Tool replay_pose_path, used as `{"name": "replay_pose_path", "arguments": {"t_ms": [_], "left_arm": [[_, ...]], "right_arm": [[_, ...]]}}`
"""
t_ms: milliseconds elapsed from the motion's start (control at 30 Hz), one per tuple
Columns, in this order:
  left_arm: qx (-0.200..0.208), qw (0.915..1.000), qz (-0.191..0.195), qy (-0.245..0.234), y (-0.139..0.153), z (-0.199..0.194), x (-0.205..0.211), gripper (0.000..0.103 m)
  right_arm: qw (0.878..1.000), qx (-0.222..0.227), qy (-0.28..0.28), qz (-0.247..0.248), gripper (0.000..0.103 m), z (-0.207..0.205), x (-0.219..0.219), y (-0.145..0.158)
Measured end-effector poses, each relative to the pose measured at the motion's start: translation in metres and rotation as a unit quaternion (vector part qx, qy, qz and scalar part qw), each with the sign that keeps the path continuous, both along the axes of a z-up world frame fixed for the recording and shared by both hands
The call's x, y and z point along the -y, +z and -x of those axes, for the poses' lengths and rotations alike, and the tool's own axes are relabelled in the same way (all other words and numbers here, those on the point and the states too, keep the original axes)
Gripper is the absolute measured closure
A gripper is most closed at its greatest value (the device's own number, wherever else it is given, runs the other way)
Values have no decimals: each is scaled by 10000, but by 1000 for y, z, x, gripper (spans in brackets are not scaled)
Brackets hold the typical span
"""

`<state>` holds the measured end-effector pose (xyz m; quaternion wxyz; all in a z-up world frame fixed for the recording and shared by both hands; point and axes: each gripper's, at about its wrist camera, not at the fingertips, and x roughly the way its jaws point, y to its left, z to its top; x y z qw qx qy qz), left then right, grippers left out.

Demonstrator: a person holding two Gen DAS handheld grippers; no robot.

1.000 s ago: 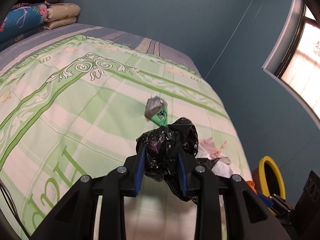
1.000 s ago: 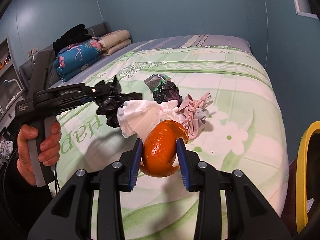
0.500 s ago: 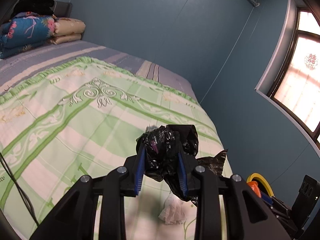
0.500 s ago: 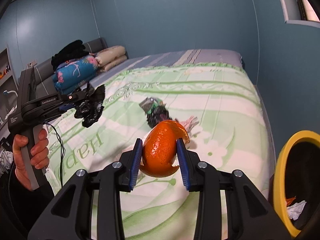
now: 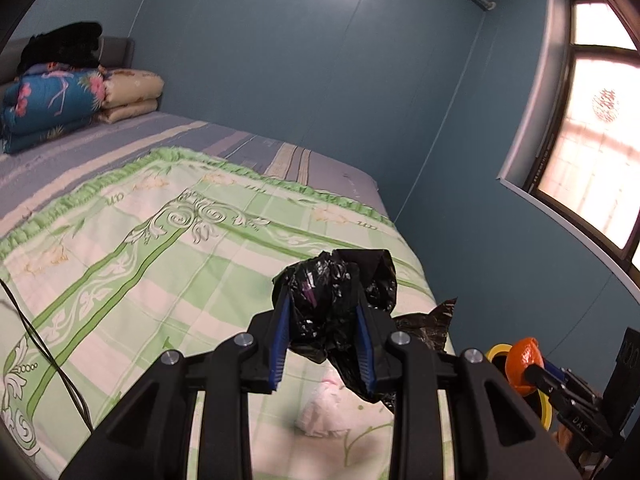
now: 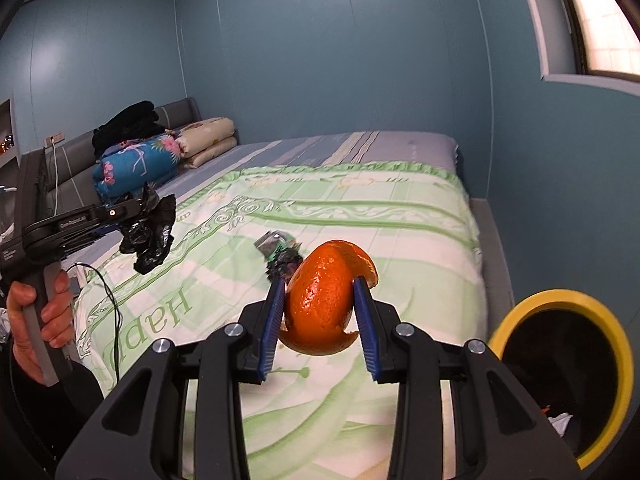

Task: Collect trash
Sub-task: 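Carry the black bag and orange peel over the yellow bin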

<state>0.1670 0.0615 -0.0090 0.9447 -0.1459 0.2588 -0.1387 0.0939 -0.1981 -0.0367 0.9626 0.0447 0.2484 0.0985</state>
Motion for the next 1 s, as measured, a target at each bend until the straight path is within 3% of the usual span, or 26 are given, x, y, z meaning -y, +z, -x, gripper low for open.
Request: {"name": "replay_pose_path", "arguments": {"t_ms": [400,1000], "left_arm": [[352,9971,-339,-584,38,28,69,76],[434,9854,-636,-1516,44,34,171,76]], "right_arm": [[9980,390,-432,234,70,26,34,33],[9918,513,-1149,222,70,48,95,39]]}}
